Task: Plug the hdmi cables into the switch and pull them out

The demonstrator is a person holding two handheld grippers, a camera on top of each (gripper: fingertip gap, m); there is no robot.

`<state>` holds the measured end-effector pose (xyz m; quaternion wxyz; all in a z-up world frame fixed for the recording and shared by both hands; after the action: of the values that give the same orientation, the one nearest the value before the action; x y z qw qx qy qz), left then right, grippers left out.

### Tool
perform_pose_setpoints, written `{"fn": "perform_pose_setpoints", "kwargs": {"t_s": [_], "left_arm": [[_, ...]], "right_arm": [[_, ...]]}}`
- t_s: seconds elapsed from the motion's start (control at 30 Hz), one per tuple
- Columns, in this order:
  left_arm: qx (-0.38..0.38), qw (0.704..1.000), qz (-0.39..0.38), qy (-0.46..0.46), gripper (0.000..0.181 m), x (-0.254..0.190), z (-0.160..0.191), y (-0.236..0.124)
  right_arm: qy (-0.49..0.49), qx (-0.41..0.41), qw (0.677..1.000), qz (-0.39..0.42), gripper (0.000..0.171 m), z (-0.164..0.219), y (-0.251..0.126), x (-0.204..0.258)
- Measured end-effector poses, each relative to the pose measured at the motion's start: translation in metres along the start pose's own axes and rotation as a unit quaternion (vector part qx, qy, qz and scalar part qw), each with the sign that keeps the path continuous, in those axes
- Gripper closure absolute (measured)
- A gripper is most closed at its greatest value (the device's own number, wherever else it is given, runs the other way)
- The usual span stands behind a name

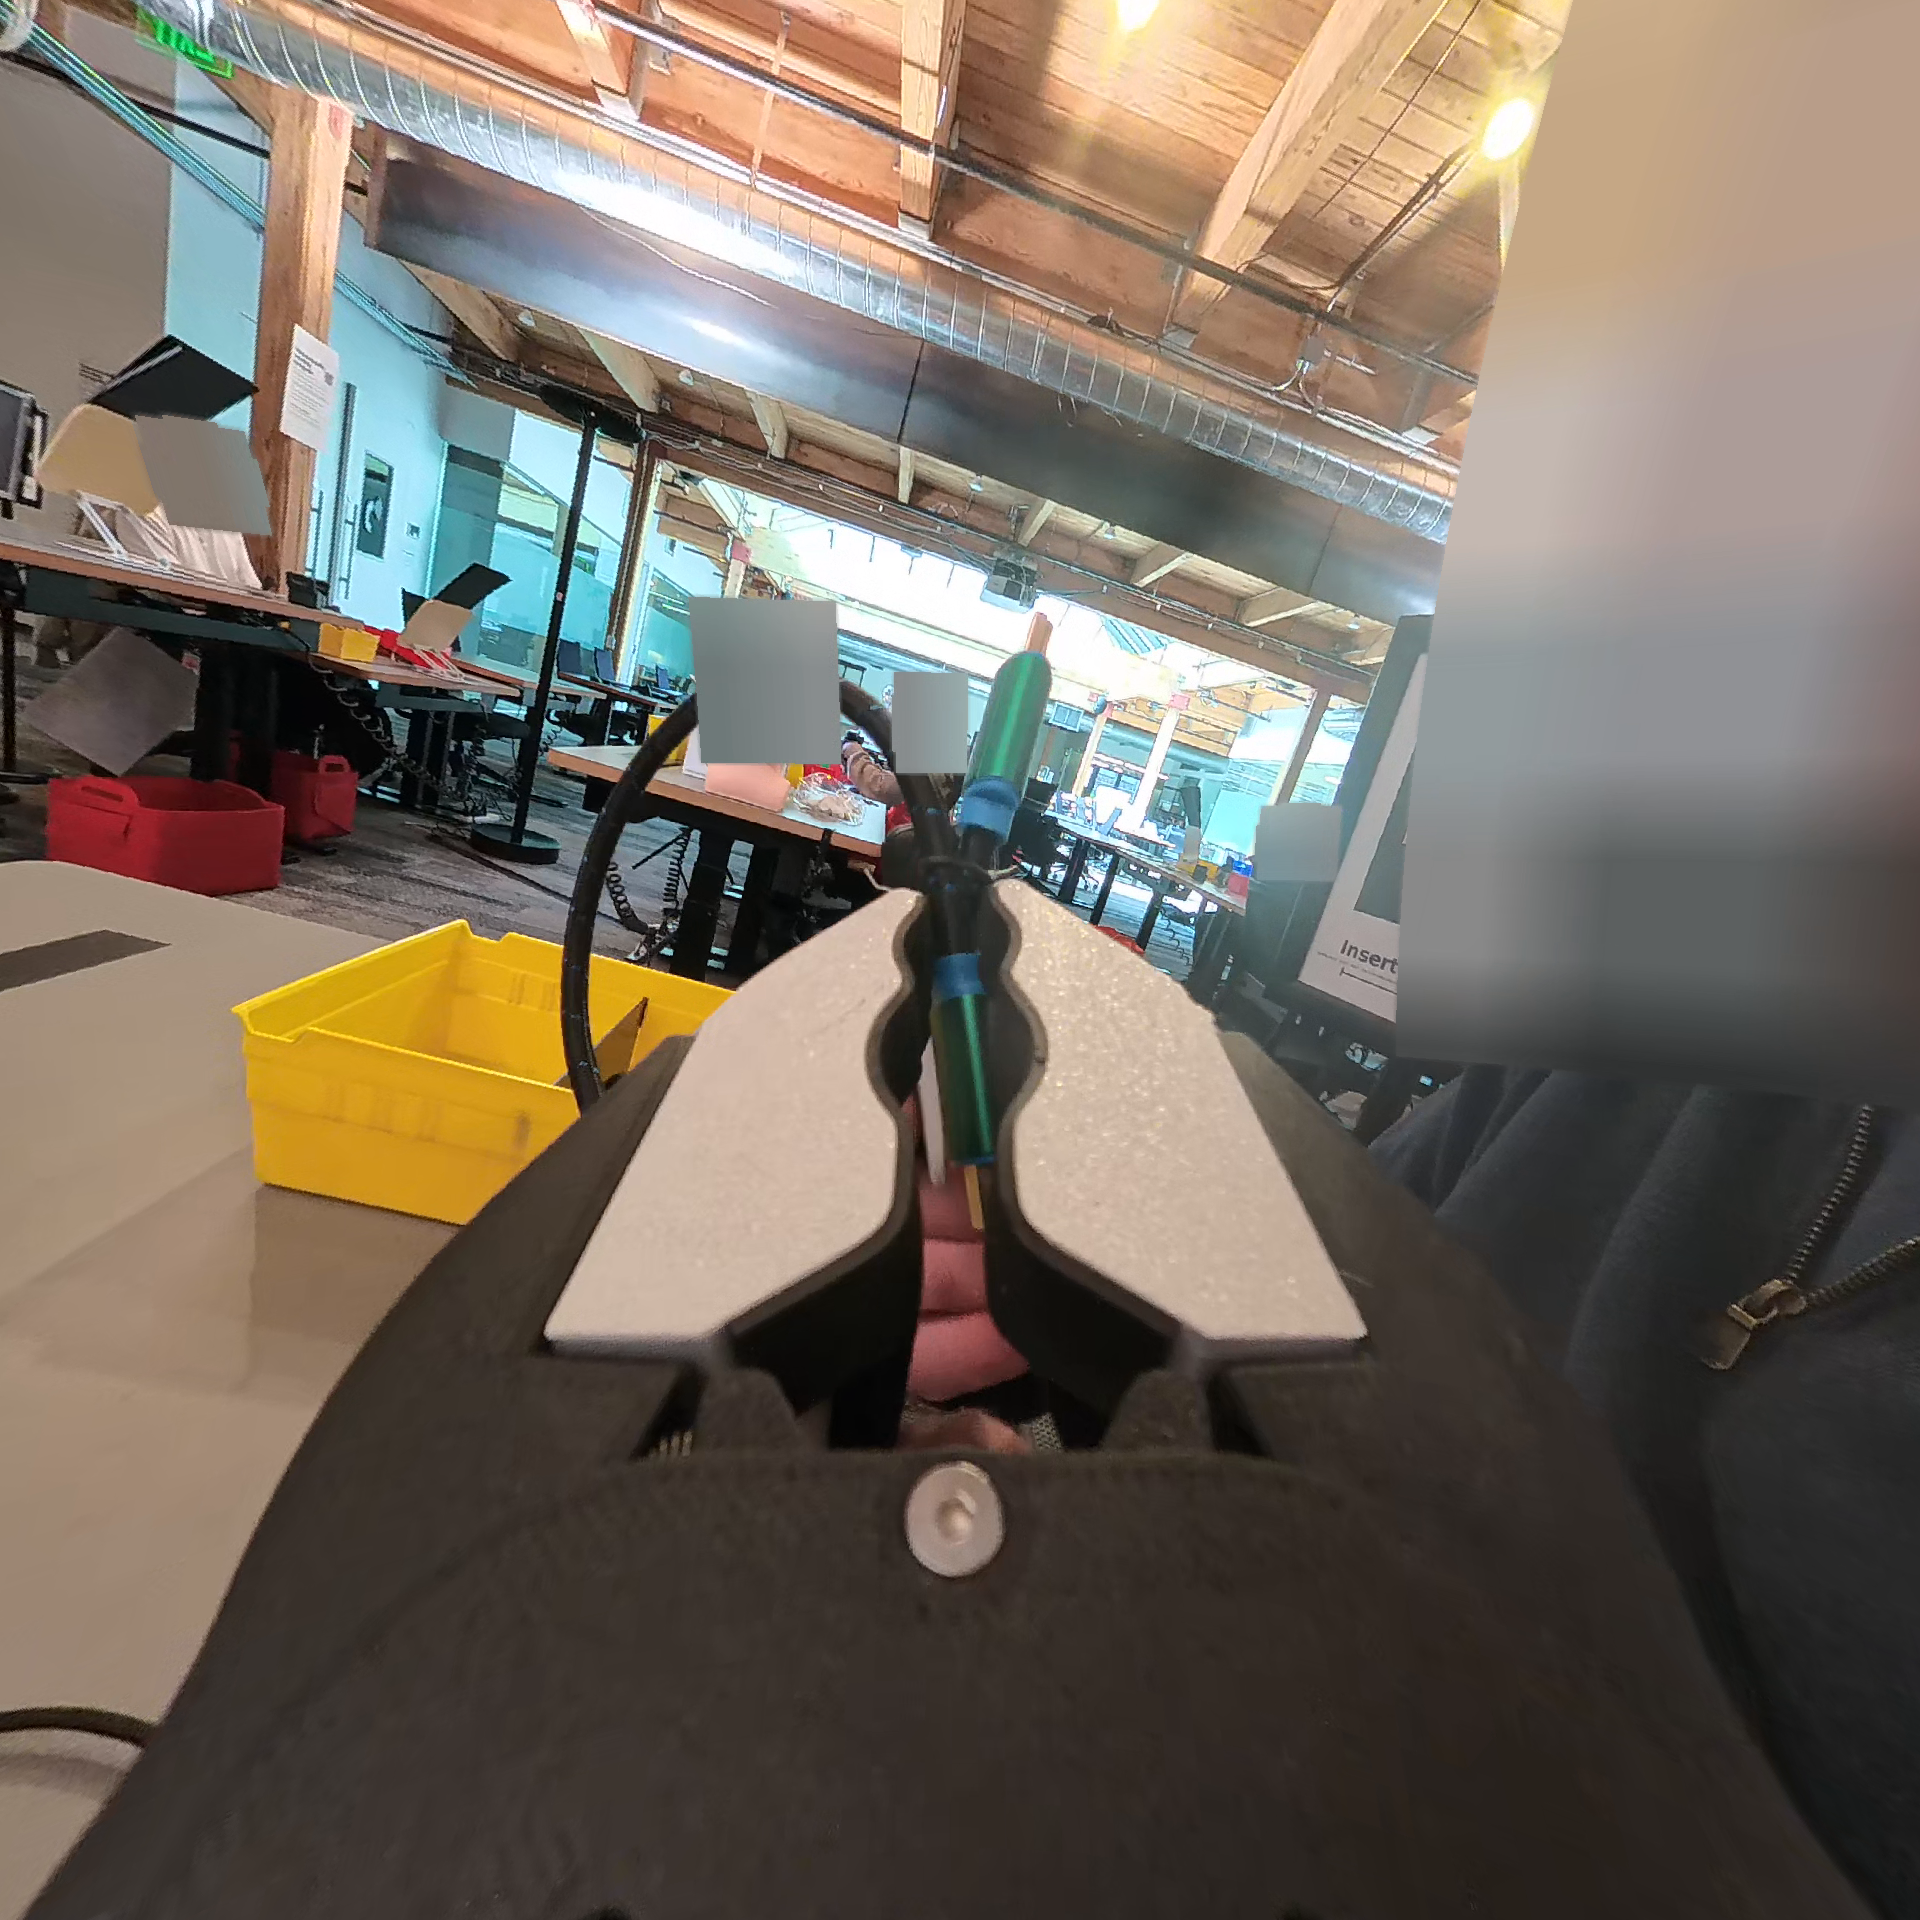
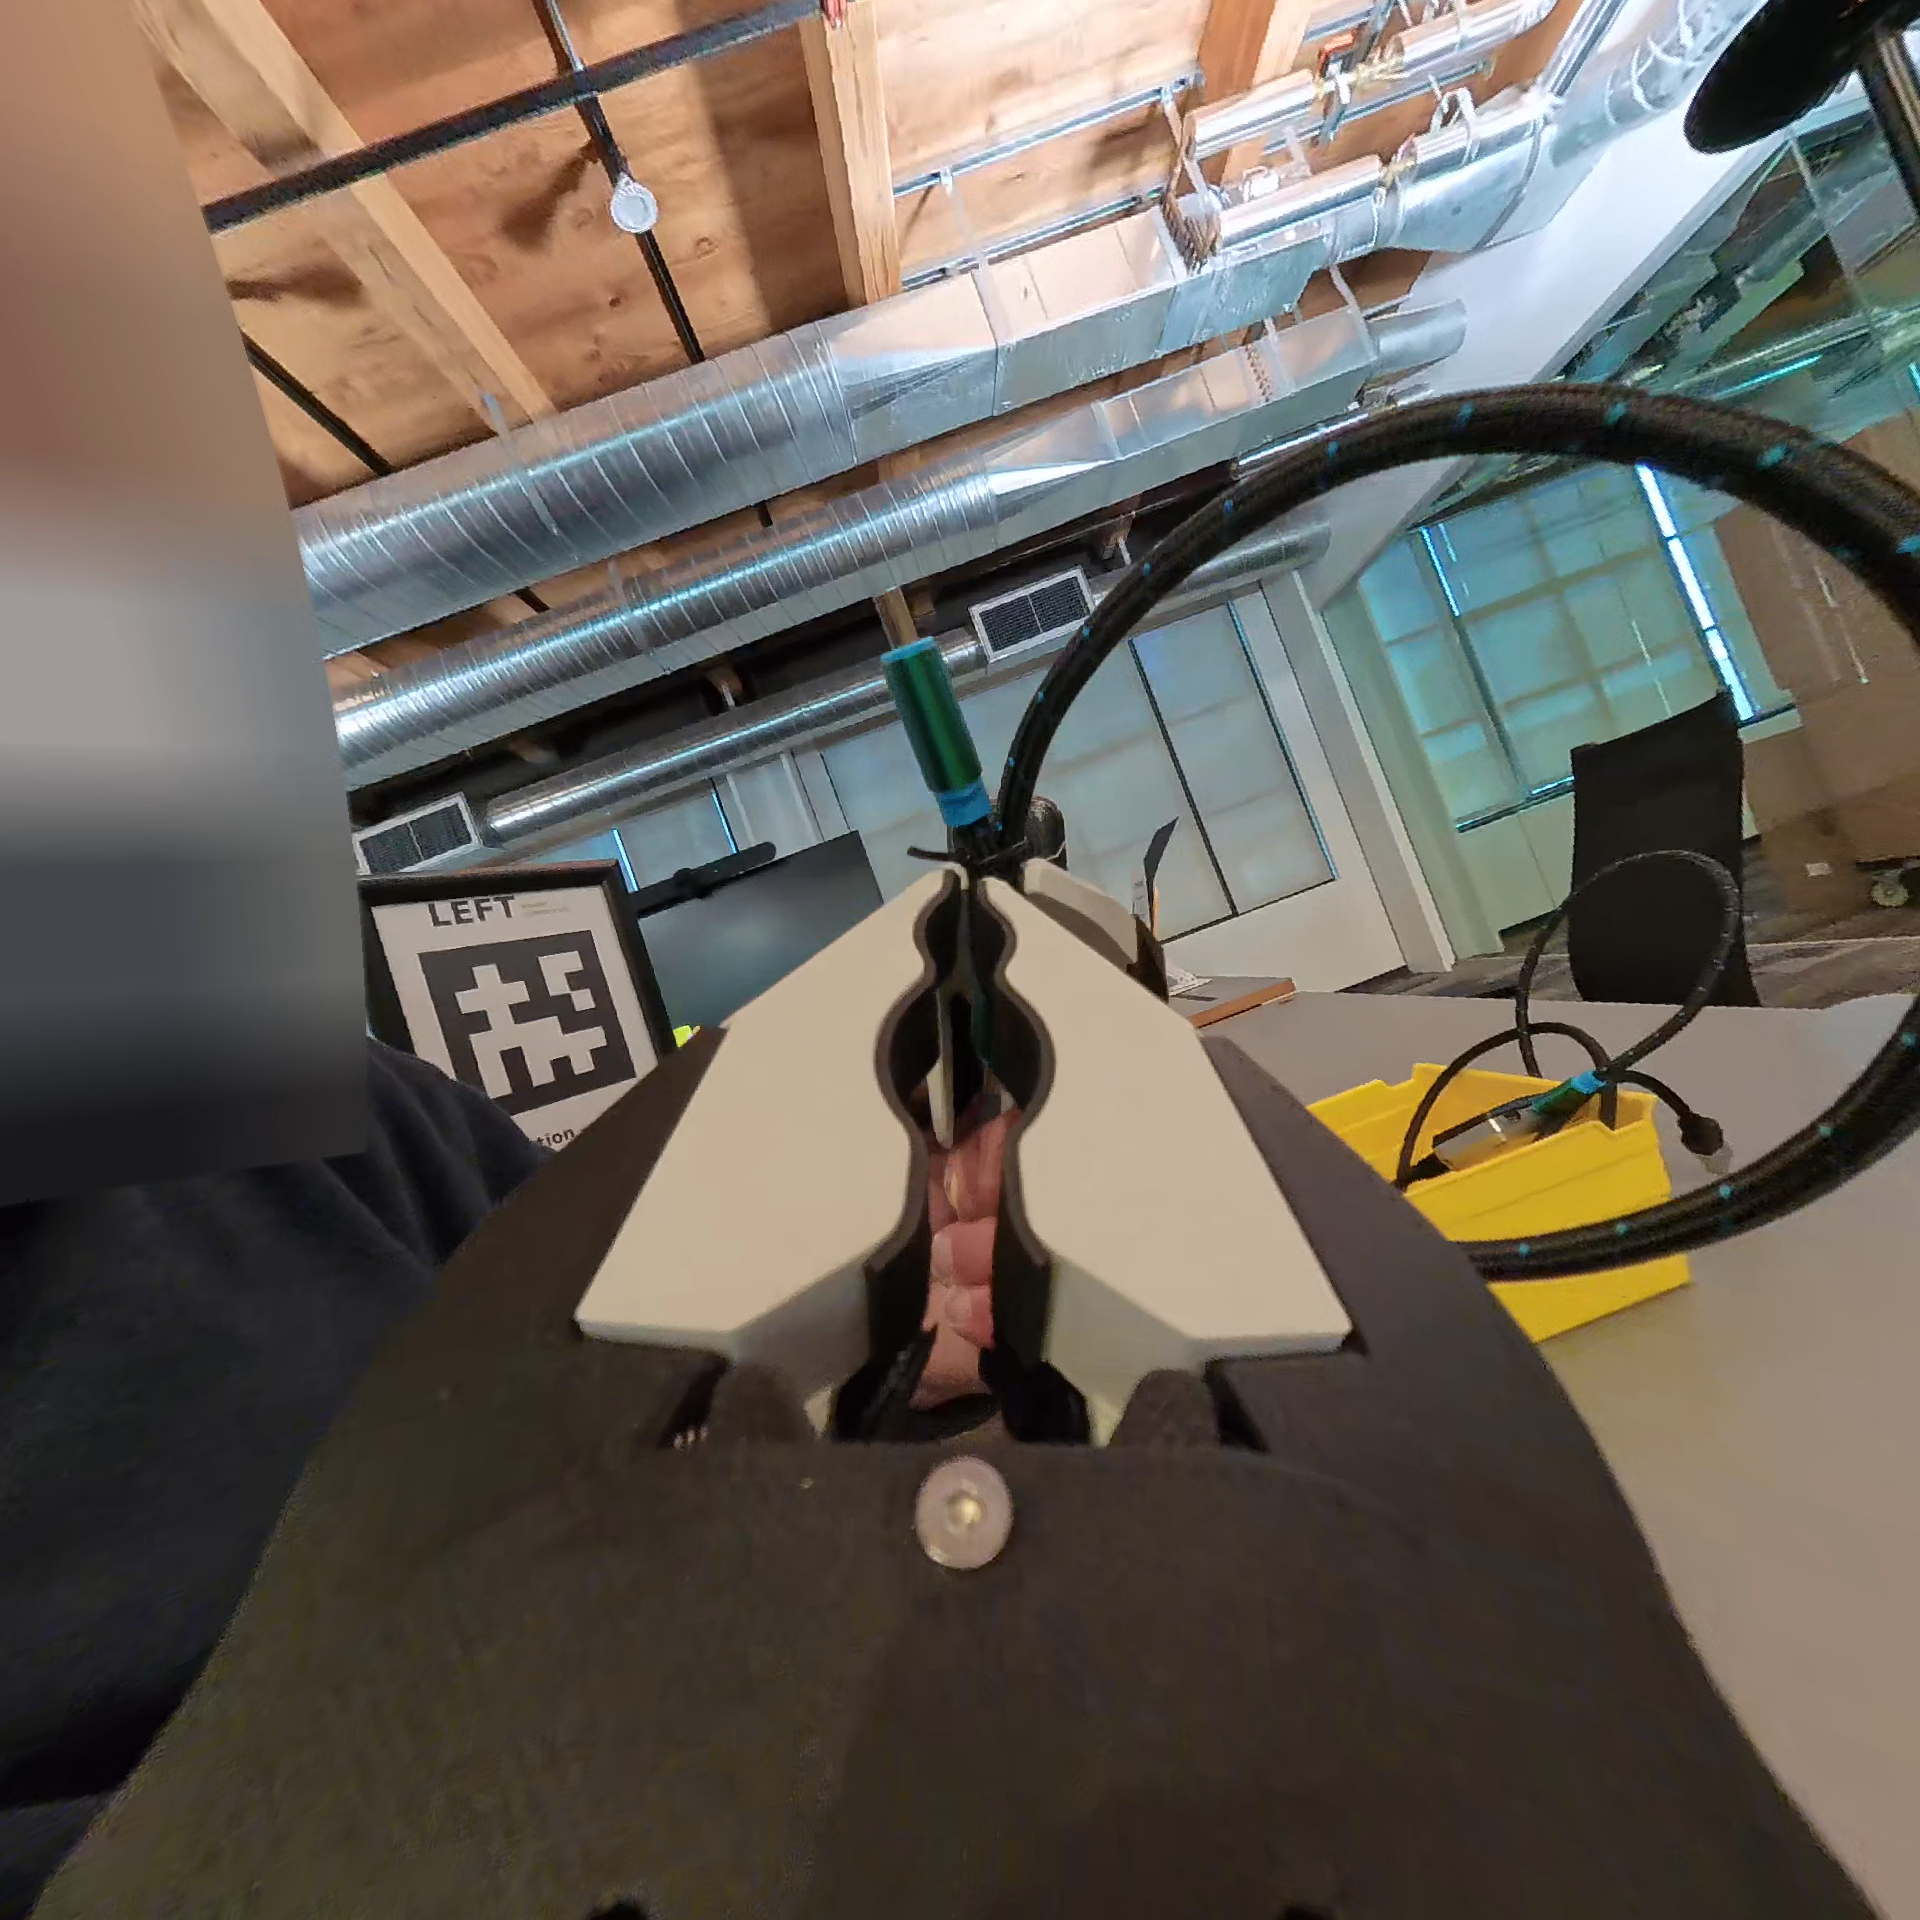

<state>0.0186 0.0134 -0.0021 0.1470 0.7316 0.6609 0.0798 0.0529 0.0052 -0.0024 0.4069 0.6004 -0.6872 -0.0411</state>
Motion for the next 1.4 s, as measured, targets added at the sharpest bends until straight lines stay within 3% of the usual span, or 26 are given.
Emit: {"fn": "perform_pose_setpoints", "kwargs": {"t_s": [0.2, 0.5, 1.4], "left_arm": [[-0.002, 1.000, -0.004, 0.003, 0.174, 0.0007, -0.0011, -0.0001], [0.002, 1.000, -0.009, 0.015, 0.174, 0.0001, -0.0009, 0.0006], [0.010, 1.000, -0.005, 0.024, 0.174, -0.0025, 0.0005, 0.0028]], "right_arm": [[0.005, -0.018, 1.000, -0.008, 0.166, -0.0039, 0.0007, 0.0021], [0.026, -0.041, 0.999, -0.021, 0.171, -0.0065, -0.0008, 0.0015], [0.015, -0.009, 1.000, 0.003, 0.171, -0.0071, -0.0052, -0.0026]]}}
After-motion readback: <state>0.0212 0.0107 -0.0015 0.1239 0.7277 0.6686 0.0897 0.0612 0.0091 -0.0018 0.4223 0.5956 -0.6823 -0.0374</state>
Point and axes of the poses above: each gripper's, where its closed fingertips meet, y out along the fingers, z out of its underside, x = y × z across the jaws, the point moved 2 cm from there along -y, back along the fingers, and after that the axes turned 13 degrees about y, right-handed, at the moved point
